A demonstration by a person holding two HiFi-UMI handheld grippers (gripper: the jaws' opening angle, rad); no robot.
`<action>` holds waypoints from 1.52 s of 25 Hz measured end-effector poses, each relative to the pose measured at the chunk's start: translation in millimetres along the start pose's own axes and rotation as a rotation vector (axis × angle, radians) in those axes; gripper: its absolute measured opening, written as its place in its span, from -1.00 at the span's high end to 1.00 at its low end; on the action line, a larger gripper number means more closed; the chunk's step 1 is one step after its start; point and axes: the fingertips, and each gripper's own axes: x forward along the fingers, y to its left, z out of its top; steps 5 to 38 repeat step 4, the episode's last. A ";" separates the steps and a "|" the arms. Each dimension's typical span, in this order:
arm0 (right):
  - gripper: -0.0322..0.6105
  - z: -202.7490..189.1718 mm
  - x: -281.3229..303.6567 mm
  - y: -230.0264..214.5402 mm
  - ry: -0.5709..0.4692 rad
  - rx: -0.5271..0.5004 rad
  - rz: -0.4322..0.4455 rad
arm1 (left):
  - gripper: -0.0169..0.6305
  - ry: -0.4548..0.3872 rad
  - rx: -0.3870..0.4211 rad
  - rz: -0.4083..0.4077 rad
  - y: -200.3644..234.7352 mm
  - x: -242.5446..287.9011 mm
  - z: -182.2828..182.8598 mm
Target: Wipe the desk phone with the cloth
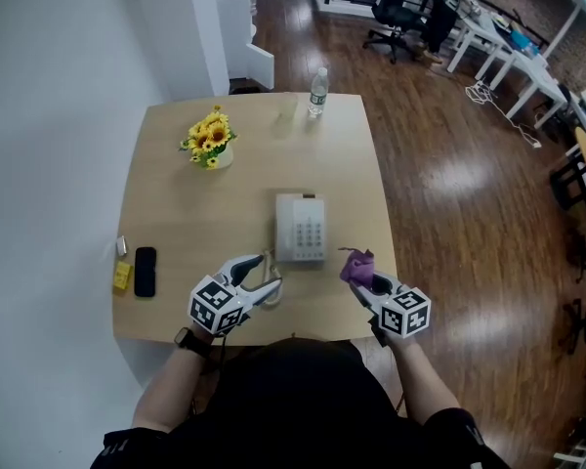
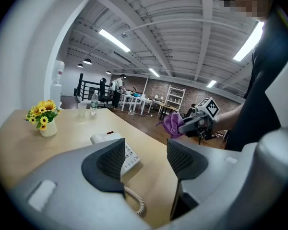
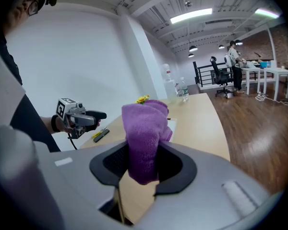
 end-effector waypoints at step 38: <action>0.44 -3.2 -1.6 4.1 -0.003 0.006 0.002 | 0.12 0.000 -0.009 0.002 -3.7 -3.0 -3.9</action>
